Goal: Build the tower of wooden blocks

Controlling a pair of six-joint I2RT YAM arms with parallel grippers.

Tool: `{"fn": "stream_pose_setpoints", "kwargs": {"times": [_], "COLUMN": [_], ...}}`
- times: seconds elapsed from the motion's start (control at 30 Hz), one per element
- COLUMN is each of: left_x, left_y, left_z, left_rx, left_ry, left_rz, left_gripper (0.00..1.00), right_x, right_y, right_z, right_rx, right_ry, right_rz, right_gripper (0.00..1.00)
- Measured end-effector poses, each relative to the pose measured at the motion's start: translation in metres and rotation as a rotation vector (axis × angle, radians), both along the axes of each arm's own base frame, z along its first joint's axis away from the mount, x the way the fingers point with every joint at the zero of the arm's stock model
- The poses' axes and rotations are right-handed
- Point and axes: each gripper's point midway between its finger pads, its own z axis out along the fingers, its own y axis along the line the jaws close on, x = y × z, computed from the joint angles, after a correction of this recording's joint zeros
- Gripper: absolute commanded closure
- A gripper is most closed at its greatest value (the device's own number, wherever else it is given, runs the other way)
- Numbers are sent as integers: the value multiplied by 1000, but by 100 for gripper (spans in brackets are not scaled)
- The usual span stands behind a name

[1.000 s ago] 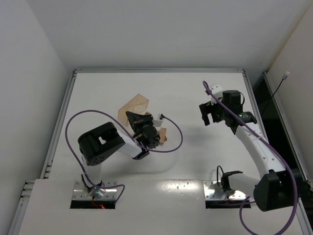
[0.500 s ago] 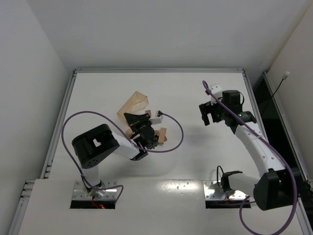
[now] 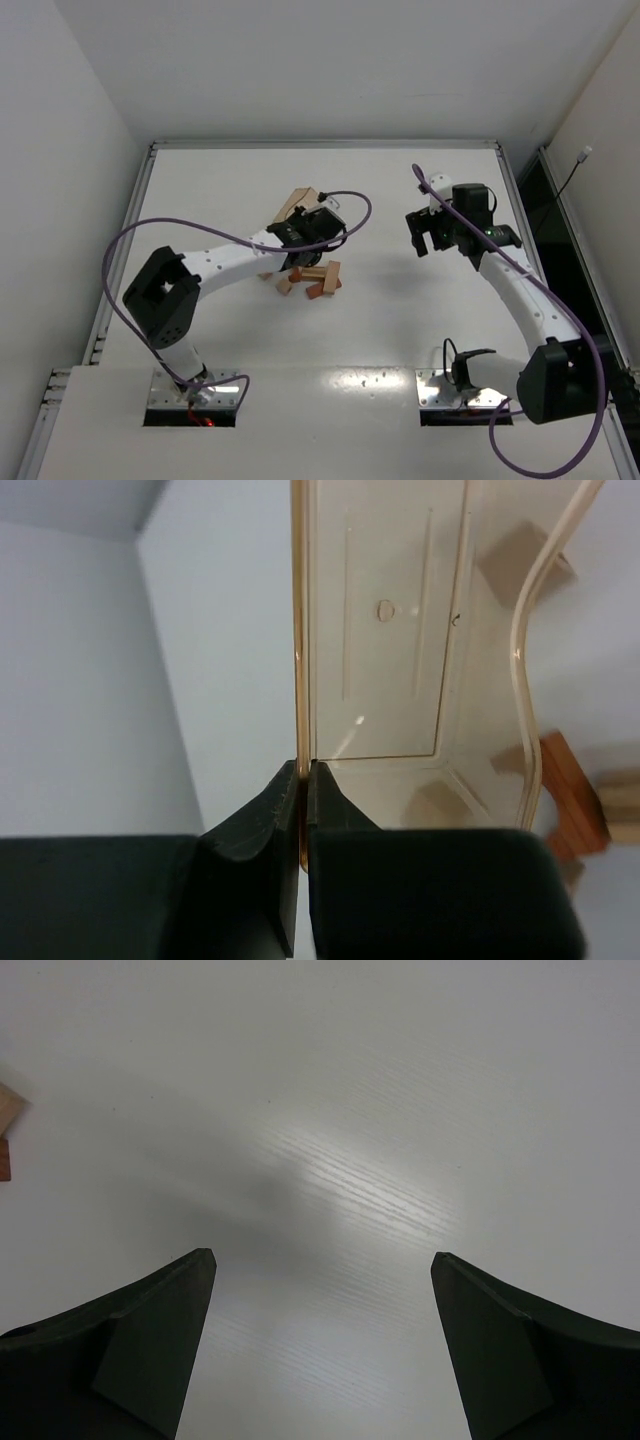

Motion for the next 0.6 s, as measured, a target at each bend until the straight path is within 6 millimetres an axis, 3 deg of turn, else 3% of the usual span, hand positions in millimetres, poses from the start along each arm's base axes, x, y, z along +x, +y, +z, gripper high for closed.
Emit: {"fn": "stream_pose_setpoints", "kwargs": {"times": [0.13,0.27,0.43,0.6], "left_x": [-12,3,40,72], "left_y": [9,32,76,120], "left_z": [-28,-32,-4,31], "left_rx": [-91,-248,-444,-520], "left_ry": [195,294,276,176], "left_rz": [-3,57,145,197], "left_gripper": [100,100,100,100], "right_x": [1,2,4,4], "right_y": [0,1,3,5], "right_z": [-3,-3,-5,-6], "right_rx": [-1,1,5,16], "right_ry": [10,14,24,27], "right_rz": [0,3,8,20], "right_gripper": [13,13,13,13]}}
